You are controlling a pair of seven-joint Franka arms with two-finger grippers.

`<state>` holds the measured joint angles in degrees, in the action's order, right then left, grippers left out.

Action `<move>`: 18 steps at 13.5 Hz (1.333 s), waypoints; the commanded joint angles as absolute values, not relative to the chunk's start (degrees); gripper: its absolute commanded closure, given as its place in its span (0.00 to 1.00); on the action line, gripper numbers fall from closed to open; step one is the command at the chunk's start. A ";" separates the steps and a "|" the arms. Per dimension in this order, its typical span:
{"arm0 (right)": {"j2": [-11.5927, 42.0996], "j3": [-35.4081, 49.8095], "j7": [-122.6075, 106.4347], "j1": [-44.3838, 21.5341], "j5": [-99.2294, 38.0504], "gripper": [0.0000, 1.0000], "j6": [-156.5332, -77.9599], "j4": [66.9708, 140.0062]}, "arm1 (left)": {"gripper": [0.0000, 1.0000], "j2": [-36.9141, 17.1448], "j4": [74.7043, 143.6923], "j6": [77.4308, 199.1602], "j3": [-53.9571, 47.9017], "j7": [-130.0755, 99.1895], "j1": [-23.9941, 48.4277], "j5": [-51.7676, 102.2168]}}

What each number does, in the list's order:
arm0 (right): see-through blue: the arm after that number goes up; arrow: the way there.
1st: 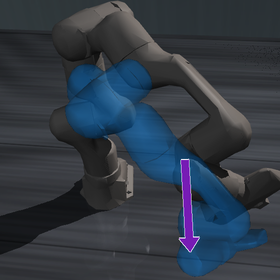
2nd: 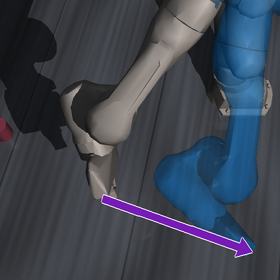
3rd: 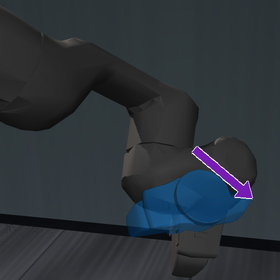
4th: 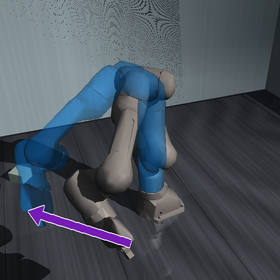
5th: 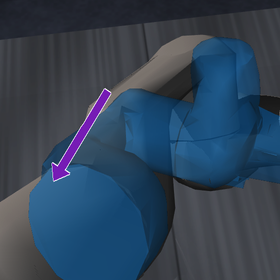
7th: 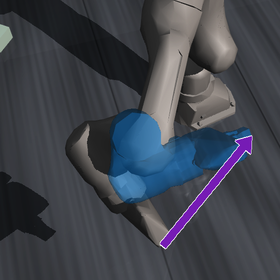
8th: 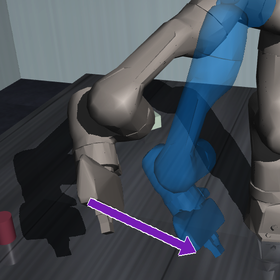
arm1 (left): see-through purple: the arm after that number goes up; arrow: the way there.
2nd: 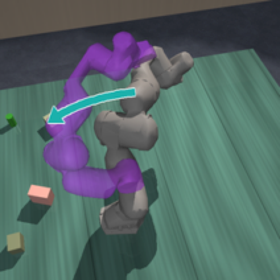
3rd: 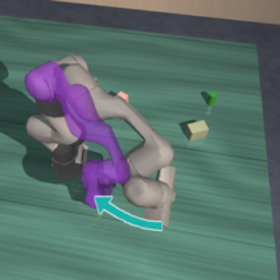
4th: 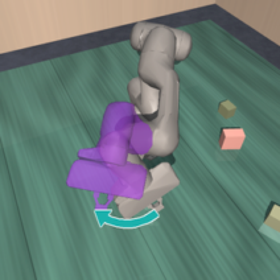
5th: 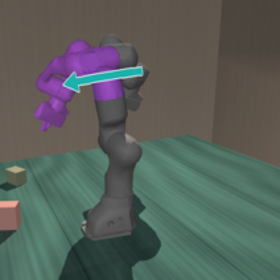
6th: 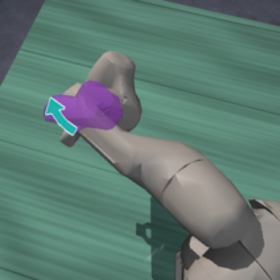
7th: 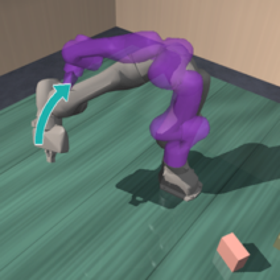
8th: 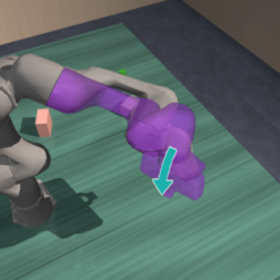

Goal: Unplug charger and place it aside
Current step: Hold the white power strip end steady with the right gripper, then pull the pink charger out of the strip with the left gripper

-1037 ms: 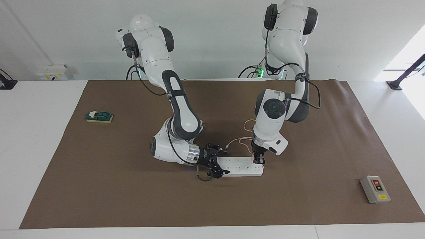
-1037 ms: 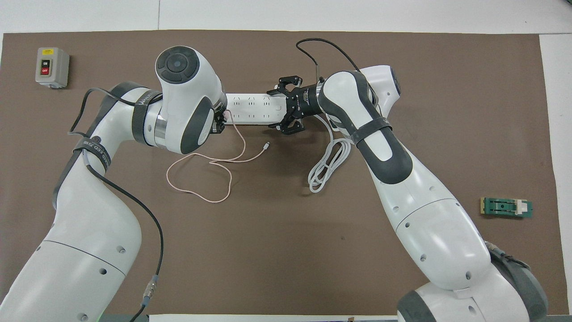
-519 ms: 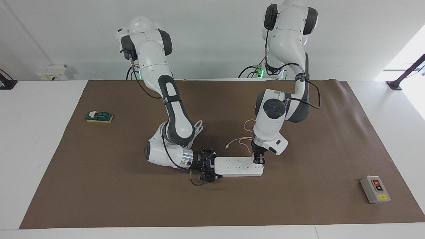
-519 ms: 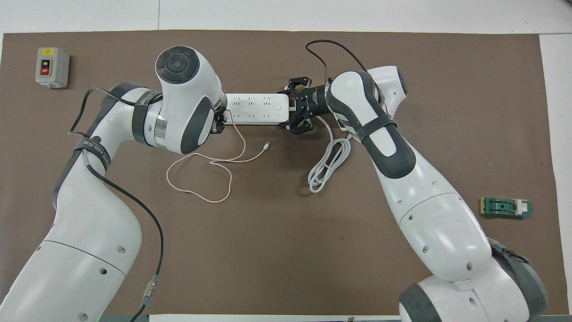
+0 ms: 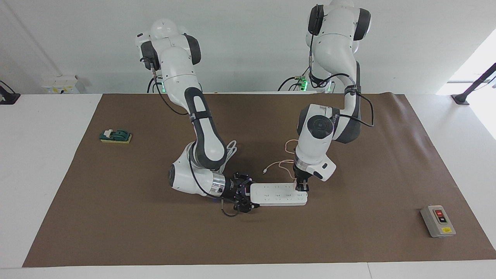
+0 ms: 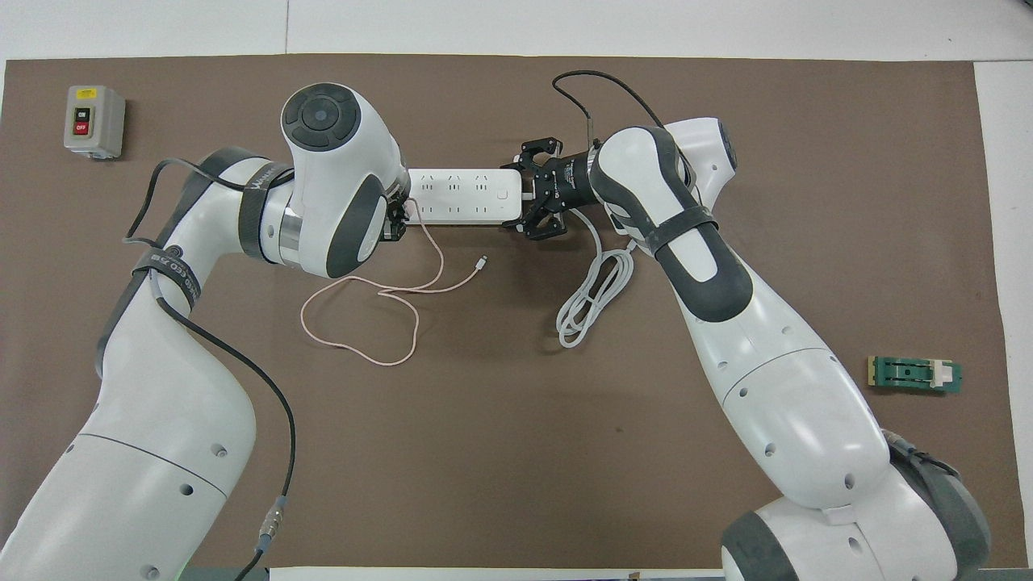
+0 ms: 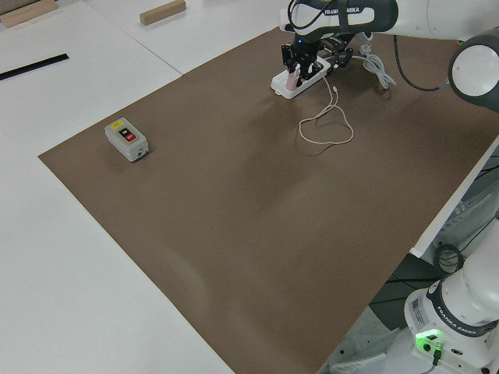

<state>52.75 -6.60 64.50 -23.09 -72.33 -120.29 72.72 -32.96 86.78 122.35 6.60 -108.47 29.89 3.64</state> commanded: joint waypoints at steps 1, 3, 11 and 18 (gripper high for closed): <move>53.79 -6.33 59.94 -23.73 -72.25 1.00 -121.20 72.51 | 1.00 -32.17 86.66 121.82 7.47 -107.75 30.85 3.69; 53.79 -6.33 59.85 -23.73 -72.33 1.00 -121.20 72.60 | 1.00 -30.42 85.53 117.89 7.56 -107.49 30.85 3.60; 53.70 -6.42 60.29 -23.73 -72.42 0.28 -121.20 72.77 | 1.00 -25.93 84.64 110.31 7.65 -93.63 30.67 4.22; 53.61 -6.42 60.64 -23.82 -72.07 0.00 -121.11 72.77 | 1.00 -17.16 91.91 98.09 8.09 -47.69 26.82 4.22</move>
